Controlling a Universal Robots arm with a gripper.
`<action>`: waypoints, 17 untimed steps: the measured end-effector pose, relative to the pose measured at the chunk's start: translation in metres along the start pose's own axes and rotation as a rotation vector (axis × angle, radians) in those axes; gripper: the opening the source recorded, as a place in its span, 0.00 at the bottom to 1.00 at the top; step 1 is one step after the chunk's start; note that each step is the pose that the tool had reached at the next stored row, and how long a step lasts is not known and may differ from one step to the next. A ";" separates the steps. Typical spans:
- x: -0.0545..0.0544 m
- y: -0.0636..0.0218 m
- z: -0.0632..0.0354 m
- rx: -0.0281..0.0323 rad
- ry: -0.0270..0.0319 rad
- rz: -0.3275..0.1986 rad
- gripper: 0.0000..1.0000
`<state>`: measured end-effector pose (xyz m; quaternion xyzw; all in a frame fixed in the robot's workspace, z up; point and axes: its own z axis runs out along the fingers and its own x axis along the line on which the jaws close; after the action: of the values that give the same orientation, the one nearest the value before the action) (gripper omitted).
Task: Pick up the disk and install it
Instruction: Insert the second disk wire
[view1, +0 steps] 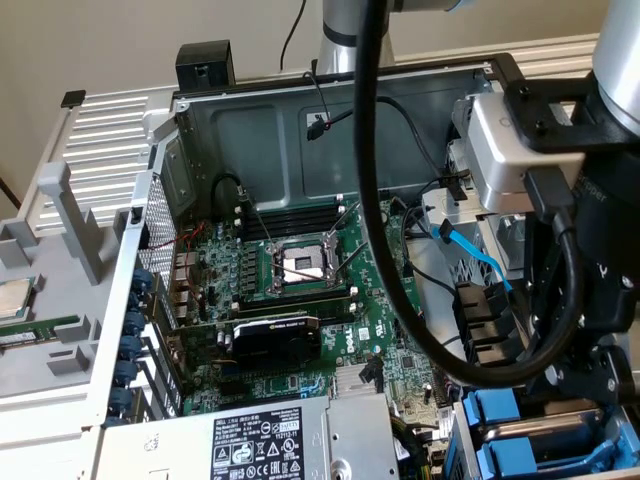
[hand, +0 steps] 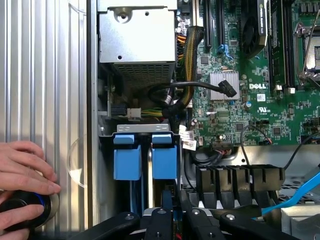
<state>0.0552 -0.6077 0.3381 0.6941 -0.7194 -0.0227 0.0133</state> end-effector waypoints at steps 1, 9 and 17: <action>0.000 0.0000 0.0005 0.0000 0.0000 0.000 0.16; 0.001 0.0001 0.0006 -0.0001 0.0018 0.001 0.16; 0.002 0.0000 0.0008 0.0000 0.0011 0.001 0.16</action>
<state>0.0552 -0.6094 0.3372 0.6939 -0.7196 -0.0223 0.0137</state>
